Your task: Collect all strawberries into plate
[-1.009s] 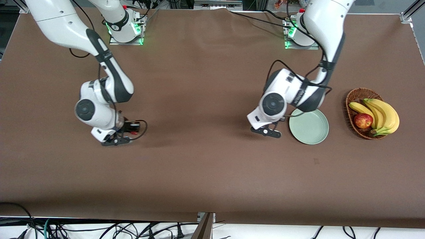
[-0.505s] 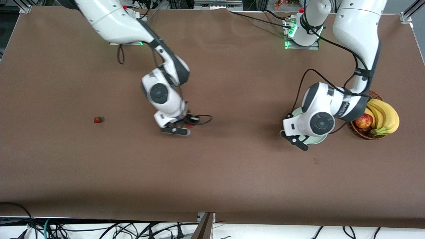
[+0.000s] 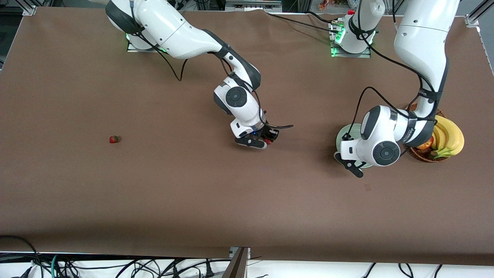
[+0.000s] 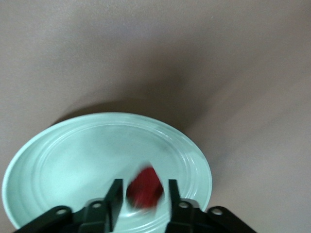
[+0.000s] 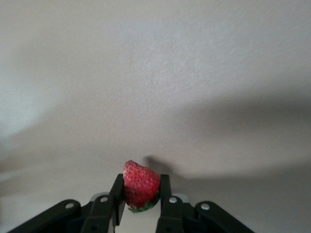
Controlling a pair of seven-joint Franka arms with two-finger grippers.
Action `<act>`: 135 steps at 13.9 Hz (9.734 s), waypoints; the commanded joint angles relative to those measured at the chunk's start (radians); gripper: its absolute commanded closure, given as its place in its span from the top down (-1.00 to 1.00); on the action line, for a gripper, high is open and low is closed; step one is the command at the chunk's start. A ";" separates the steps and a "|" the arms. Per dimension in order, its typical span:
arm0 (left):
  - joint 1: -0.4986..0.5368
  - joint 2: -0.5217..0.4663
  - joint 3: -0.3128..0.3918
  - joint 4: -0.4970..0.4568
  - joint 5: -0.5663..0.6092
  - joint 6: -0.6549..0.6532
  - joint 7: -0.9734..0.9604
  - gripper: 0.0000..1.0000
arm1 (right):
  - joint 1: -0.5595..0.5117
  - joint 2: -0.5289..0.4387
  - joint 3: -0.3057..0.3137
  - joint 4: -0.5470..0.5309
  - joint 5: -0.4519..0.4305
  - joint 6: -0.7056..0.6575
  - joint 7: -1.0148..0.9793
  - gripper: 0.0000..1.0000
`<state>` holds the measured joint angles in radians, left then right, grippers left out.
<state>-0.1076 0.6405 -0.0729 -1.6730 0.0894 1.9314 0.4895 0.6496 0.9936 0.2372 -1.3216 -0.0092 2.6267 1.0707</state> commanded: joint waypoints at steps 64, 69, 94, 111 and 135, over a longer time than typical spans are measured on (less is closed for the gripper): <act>0.235 0.005 -0.243 0.029 0.018 -0.025 -0.052 -0.24 | -0.507 -0.451 -0.372 -0.514 -0.051 -0.481 -1.193 0.98; 0.243 0.010 -0.246 0.030 0.044 -0.032 -0.049 1.00 | -0.519 -0.426 -0.434 -0.584 -0.049 -0.317 -1.330 0.98; 0.187 -0.035 -0.367 0.070 -0.019 -0.092 -0.528 1.00 | -0.492 -0.428 -0.175 -0.484 -0.038 -0.313 -0.891 -1.00; 0.132 -0.028 -0.366 0.072 -0.074 -0.081 -0.695 1.00 | 0.033 -0.006 -0.067 0.084 -0.046 -0.120 0.137 1.00; -0.374 0.114 -0.133 0.068 0.046 0.451 -1.232 1.00 | -0.673 -0.762 -0.217 -0.286 -0.061 -0.983 -1.161 1.00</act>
<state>-0.4621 0.7359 -0.2237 -1.6167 0.1038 2.3722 -0.7239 -0.0180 0.3687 0.0420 -1.5035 -0.0591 1.6697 -0.0277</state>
